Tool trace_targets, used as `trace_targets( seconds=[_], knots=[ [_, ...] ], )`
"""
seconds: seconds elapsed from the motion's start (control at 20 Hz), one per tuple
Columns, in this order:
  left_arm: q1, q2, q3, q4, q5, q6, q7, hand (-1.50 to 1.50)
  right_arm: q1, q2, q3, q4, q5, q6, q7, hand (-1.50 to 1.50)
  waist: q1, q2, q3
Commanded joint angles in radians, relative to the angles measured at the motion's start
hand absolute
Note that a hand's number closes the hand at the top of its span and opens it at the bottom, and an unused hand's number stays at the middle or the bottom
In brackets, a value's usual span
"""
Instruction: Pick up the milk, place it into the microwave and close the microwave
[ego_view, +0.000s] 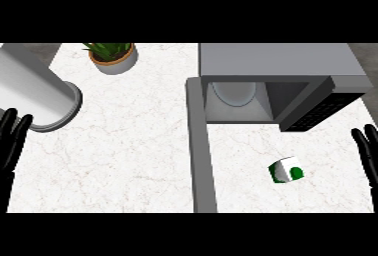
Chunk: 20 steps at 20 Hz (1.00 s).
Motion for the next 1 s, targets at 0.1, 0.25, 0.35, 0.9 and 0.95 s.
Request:
trace_targets(
  seconds=[0.1, 0.25, 0.35, 0.9, 0.95],
  knots=[
    [0.194, 0.002, 0.088, -0.043, 0.156, -0.149, -0.065, -1.5, 0.08, 0.025, -0.003, -0.008, 0.051, -0.007, -0.008, -1.5, 0.006, 0.001, 0.0],
    [0.187, -0.008, 0.095, -0.183, 0.164, -0.09, 0.041, -1.5, 0.107, 0.046, 0.024, 0.006, 0.106, -0.008, -0.037, -1.5, 0.003, 0.001, 0.0],
    [0.261, 0.02, 0.196, -0.19, 0.275, -0.161, 0.021, -1.5, 0.103, 0.06, 0.039, 0.032, 0.138, -0.025, -0.037, -1.5, 0.009, 0.0, 0.0],
    [0.303, 0.004, 0.268, -0.23, 0.345, -0.196, 0.058, -1.5, 0.056, 0.074, -0.081, 0.387, 0.171, -0.056, -0.244, -1.5, 0.012, 0.002, 0.001],
    [0.347, 0.0, 0.29, -0.194, 0.381, -0.266, 0.005, -1.5, 0.046, 0.088, -0.094, 0.447, 0.189, -0.085, -0.27, -1.5, 0.022, 0.001, 0.001]
  ],
)
